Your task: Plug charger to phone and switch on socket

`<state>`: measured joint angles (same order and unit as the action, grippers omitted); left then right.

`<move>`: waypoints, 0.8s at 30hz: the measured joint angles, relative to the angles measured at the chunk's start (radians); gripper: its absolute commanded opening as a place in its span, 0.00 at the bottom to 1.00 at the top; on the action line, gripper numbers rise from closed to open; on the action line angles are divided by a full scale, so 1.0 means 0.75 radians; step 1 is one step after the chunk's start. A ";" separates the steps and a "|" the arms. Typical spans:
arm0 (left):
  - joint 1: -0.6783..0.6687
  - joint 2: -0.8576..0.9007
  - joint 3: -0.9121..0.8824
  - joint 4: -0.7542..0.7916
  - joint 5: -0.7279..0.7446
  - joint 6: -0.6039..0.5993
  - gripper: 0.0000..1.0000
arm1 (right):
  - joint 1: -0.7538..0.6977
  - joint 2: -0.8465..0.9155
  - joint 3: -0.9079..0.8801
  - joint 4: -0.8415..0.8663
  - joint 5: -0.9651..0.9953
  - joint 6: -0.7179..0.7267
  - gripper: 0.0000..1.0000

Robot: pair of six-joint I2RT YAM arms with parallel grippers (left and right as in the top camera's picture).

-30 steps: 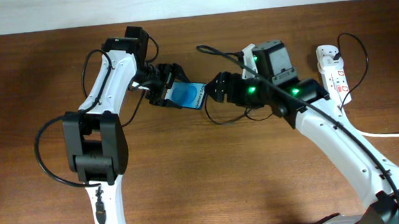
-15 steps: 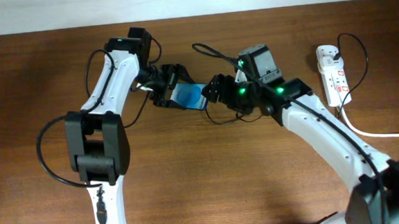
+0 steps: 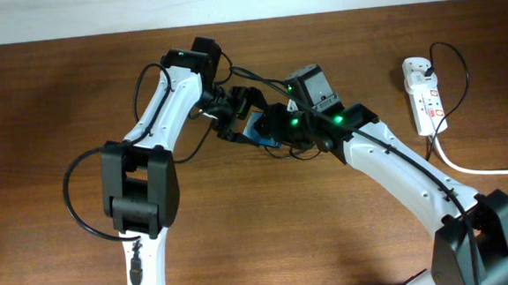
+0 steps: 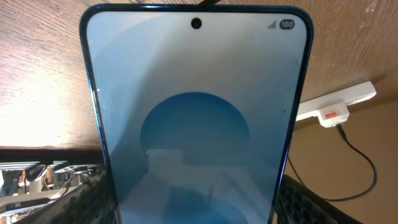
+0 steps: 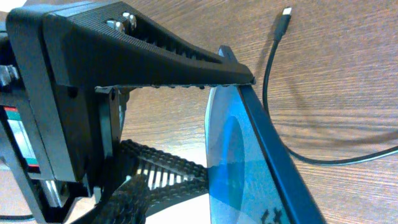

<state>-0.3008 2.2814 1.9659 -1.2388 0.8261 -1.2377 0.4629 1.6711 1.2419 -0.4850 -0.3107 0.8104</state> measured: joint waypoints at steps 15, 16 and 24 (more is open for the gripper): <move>0.017 0.000 0.002 0.012 0.023 0.005 0.00 | -0.006 0.015 0.000 -0.015 0.061 0.063 0.04; 0.018 0.000 0.005 0.011 0.026 0.005 0.01 | -0.006 0.015 0.000 -0.015 0.061 0.069 0.04; 0.018 0.000 0.005 0.011 0.025 0.004 0.30 | -0.006 0.015 0.000 -0.013 0.061 0.067 0.04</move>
<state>-0.2874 2.2814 1.9694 -1.2308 0.8452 -1.2346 0.4587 1.6825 1.2419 -0.4946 -0.2649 0.8608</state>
